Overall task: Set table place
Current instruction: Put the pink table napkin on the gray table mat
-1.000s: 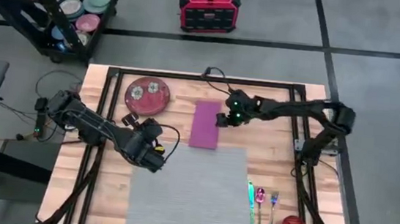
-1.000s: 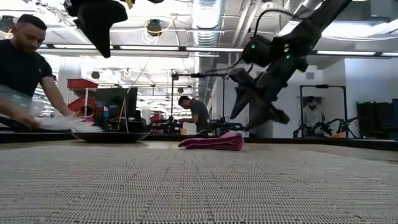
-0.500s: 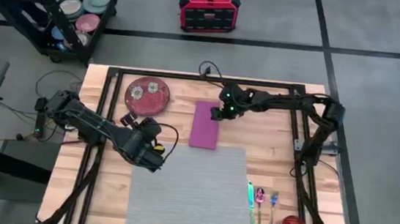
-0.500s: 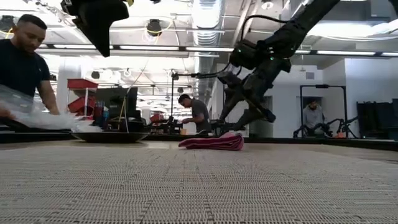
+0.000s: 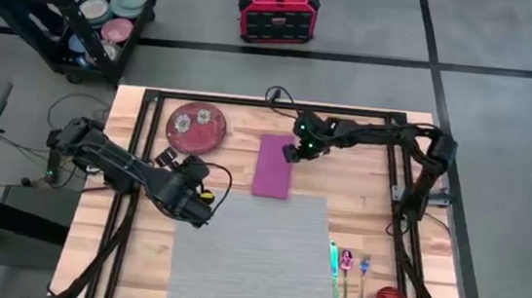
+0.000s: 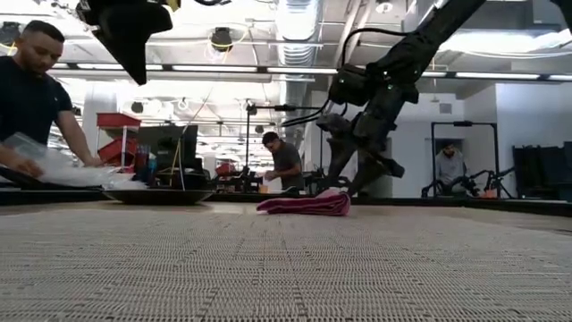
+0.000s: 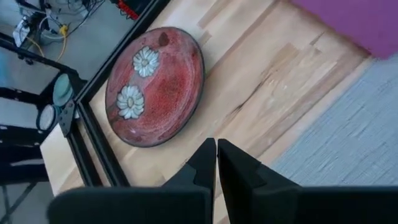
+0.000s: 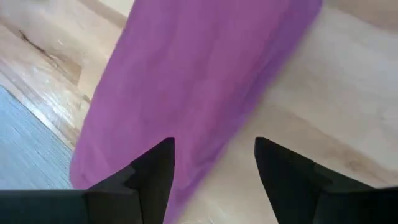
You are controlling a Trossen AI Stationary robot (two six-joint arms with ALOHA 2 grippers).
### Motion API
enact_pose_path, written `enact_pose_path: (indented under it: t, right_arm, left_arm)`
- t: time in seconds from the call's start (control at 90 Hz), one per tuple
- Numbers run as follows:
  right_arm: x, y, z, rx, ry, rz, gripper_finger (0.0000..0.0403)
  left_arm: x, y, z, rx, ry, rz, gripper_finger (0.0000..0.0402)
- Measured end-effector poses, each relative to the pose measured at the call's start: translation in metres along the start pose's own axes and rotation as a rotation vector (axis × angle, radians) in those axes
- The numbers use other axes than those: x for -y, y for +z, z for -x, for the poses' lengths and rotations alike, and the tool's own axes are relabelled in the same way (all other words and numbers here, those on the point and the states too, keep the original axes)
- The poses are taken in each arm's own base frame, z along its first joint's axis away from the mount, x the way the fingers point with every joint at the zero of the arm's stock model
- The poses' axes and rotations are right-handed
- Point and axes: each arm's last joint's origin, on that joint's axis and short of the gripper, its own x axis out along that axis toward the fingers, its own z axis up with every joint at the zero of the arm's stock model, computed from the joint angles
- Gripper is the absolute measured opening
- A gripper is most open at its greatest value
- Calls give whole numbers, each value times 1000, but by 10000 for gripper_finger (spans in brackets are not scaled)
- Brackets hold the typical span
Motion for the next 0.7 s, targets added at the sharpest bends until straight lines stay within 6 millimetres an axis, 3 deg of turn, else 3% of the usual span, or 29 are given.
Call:
enact_pose_path:
  t: [0.367, 0.7]
  right_arm:
    - [1, 5, 0, 57, -12, -5, 207]
    - [-1, -1, -36, -63, 39, -74, 204]
  left_arm:
    - [-1, -1, 0, -1, 3, -27, 0]
    - [-1, -1, 0, -1, 3, -29, 0]
